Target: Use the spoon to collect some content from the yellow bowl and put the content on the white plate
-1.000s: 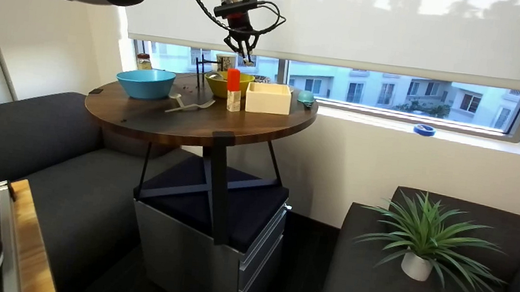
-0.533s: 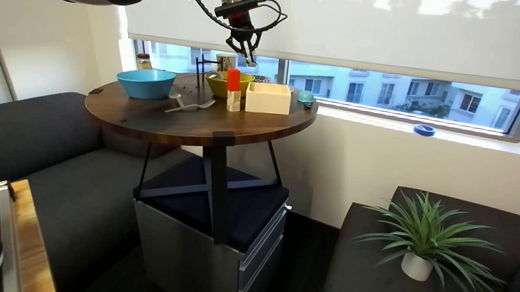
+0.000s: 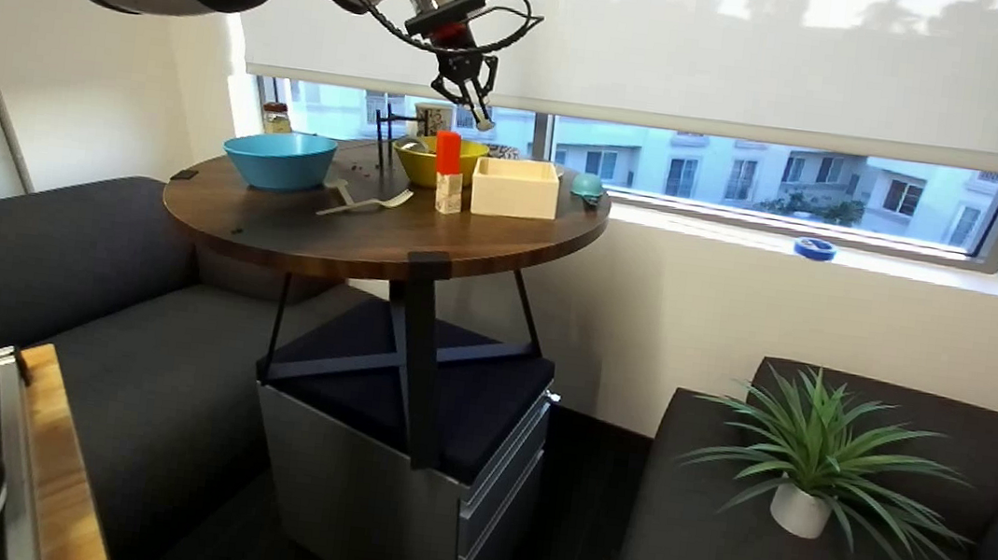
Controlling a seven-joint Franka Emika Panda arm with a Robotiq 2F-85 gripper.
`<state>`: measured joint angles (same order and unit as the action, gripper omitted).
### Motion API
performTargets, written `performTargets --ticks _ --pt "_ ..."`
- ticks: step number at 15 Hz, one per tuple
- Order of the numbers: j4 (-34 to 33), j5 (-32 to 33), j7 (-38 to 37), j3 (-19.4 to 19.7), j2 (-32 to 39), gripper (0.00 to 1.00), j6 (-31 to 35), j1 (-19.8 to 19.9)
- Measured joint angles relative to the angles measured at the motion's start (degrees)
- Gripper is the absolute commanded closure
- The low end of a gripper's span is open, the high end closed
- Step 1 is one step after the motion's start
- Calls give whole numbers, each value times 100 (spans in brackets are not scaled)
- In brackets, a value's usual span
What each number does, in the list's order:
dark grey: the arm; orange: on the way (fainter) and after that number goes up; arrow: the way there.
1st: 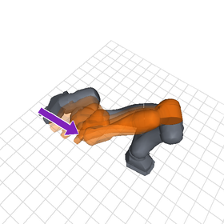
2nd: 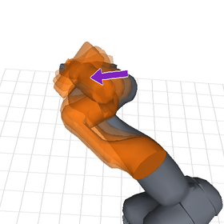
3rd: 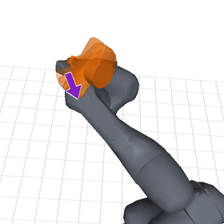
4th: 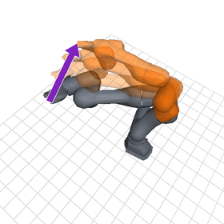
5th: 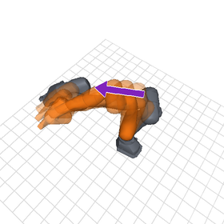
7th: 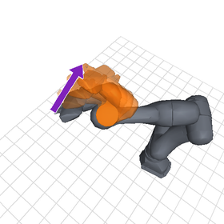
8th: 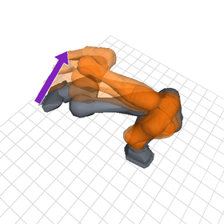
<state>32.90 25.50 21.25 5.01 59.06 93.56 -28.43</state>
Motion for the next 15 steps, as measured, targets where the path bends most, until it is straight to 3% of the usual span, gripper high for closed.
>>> performTargets --ticks 7,15 --pt "-326 900 145 456 393 96 17 -447" --pt "-669 1625 305 806 802 96 321 -688"
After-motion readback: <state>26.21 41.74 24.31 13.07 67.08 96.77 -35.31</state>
